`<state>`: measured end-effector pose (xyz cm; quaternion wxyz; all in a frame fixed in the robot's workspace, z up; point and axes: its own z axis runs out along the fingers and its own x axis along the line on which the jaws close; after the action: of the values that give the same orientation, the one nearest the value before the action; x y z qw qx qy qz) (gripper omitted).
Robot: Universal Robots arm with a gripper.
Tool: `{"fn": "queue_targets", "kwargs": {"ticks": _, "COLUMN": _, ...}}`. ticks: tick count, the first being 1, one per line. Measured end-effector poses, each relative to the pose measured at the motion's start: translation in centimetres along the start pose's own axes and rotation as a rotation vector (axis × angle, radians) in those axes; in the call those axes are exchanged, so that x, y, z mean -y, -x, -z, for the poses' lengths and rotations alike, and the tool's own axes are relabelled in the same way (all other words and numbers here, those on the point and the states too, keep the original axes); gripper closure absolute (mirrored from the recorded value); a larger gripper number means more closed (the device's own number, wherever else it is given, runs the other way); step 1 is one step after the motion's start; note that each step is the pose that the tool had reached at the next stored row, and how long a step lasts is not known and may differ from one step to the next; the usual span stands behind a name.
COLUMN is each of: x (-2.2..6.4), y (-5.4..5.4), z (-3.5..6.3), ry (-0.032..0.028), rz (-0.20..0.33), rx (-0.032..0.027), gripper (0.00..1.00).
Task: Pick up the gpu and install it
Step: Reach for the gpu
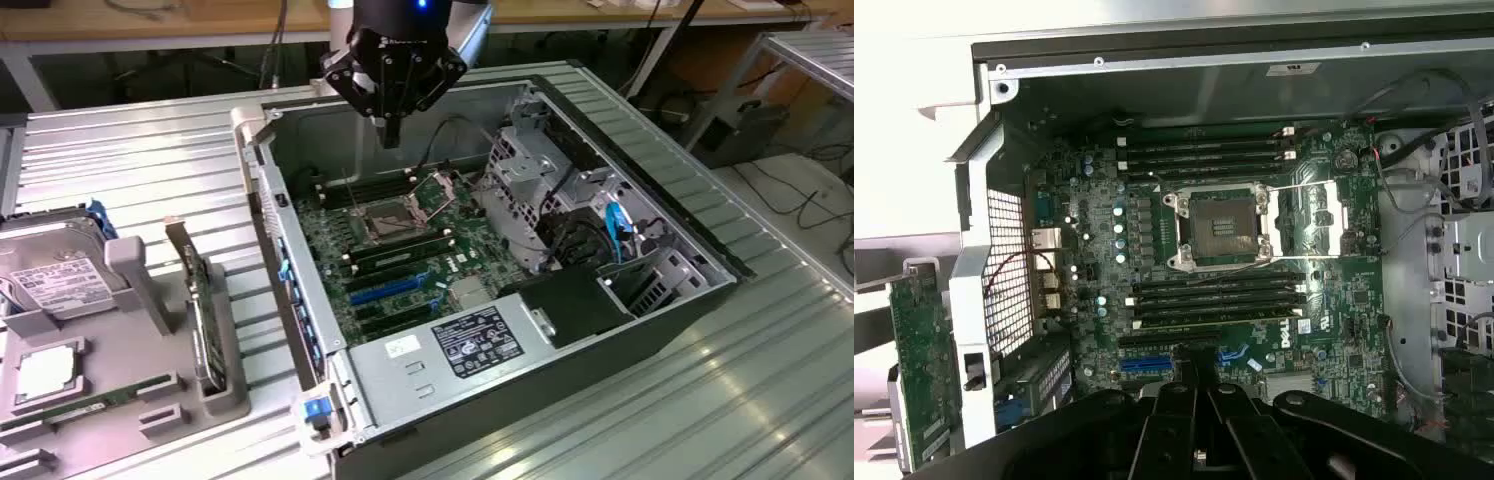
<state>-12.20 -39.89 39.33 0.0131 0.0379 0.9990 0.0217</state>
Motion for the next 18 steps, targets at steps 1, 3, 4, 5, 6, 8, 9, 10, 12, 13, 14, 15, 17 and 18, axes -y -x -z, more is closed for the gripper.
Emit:
{"fn": "queue_targets", "kwargs": {"ticks": 1, "x": 0.00, "y": 0.0, "z": 0.00, "ry": 0.0000, "rz": 0.000, "rx": 0.0000, "gripper": 0.89}}
{"fn": "queue_targets", "kwargs": {"ticks": 3, "x": 0.00, "y": 0.0, "z": 0.00, "ry": 0.0000, "rz": 0.000, "rx": -0.0001, "gripper": 0.89}}
{"fn": "queue_targets", "kwargs": {"ticks": 4, "x": 0.00, "y": 0.0, "z": 0.00, "ry": 0.0000, "rz": 0.000, "rx": -0.0001, "gripper": 0.89}}
{"fn": "queue_targets", "kwargs": {"ticks": 5, "x": 0.00, "y": 0.0, "z": 0.00, "ry": -0.0001, "rz": 0.000, "rx": 0.0000, "gripper": 0.89}}
{"fn": "queue_targets", "kwargs": {"ticks": 6, "x": 0.00, "y": 0.0, "z": 0.00, "ry": -0.0001, "rz": 0.000, "rx": 0.0000, "gripper": 0.89}}
{"fn": "queue_targets", "kwargs": {"ticks": 8, "x": 0.00, "y": 0.0, "z": 0.00, "ry": 0.0000, "rz": 0.000, "rx": 0.0000, "gripper": 0.89}}
{"fn": "queue_targets", "kwargs": {"ticks": 9, "x": 0.00, "y": 0.0, "z": 0.00, "ry": -0.0001, "rz": 0.000, "rx": 0.0000, "gripper": 0.89}}
{"fn": "queue_targets", "kwargs": {"ticks": 10, "x": 0.01, "y": 0.0, "z": 0.00, "ry": -0.0001, "rz": 0.000, "rx": 0.0000, "gripper": 0.89}}
{"fn": "queue_targets", "kwargs": {"ticks": 12, "x": 0.52, "y": -0.3, "z": 0.03, "ry": 0.0001, "rz": 0.000, "rx": 0.0001, "gripper": 0.89}}
{"fn": "queue_targets", "kwargs": {"ticks": 13, "x": 0.93, "y": -0.5, "z": 0.06, "ry": 0.0000, "rz": 0.000, "rx": 0.0002, "gripper": 0.89}}
{"fn": "queue_targets", "kwargs": {"ticks": 14, "x": 1.23, "y": -0.7, "z": 0.07, "ry": 0.0000, "rz": 0.000, "rx": 0.0004, "gripper": 0.89}}
{"fn": "queue_targets", "kwargs": {"ticks": 15, "x": 1.51, "y": -0.9, "z": 0.09, "ry": 0.0000, "rz": 0.000, "rx": 0.0005, "gripper": 0.89}}
{"fn": "queue_targets", "kwargs": {"ticks": 17, "x": 2.27, "y": -1.5, "z": 0.14, "ry": 0.0001, "rz": 0.000, "rx": 0.0012, "gripper": 0.89}}
{"fn": "queue_targets", "kwargs": {"ticks": 18, "x": 2.57, "y": -1.9, "z": 0.16, "ry": 0.0002, "rz": 0.000, "rx": 0.0019, "gripper": 0.89}}
